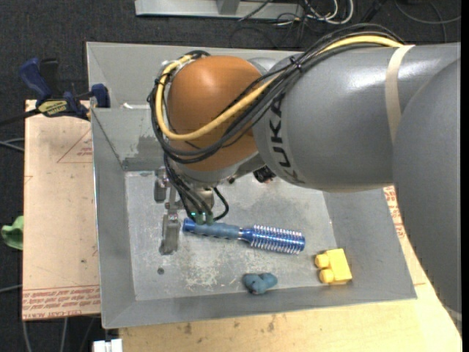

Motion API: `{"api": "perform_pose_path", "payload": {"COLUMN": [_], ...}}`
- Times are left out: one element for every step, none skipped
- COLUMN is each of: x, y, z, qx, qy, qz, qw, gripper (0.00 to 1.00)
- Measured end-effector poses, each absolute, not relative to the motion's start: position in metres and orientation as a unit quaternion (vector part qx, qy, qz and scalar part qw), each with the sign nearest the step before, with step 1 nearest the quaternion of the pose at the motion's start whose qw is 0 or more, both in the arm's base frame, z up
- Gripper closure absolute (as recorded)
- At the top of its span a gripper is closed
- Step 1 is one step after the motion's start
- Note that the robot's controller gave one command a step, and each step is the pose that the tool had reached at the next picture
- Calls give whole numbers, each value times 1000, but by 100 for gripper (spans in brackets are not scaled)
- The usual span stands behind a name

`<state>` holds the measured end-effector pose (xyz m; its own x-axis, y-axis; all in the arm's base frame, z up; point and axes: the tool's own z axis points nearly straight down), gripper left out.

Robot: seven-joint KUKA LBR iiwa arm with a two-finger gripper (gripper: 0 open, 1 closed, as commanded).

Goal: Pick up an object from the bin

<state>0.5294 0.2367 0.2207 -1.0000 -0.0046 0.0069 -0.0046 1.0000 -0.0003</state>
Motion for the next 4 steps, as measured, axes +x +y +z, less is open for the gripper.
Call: {"api": "perform_pose_path", "payload": {"x": [571,597,598,597], "y": [179,72,78,83], "z": [147,66,71,180], "qx": [40,67,71,84], "qy": [-999,-998,-998,-996], "qz": [2,1,-1,-1], "qw": [2,2,-1,-5], "gripper": [0,0,100,100]}}
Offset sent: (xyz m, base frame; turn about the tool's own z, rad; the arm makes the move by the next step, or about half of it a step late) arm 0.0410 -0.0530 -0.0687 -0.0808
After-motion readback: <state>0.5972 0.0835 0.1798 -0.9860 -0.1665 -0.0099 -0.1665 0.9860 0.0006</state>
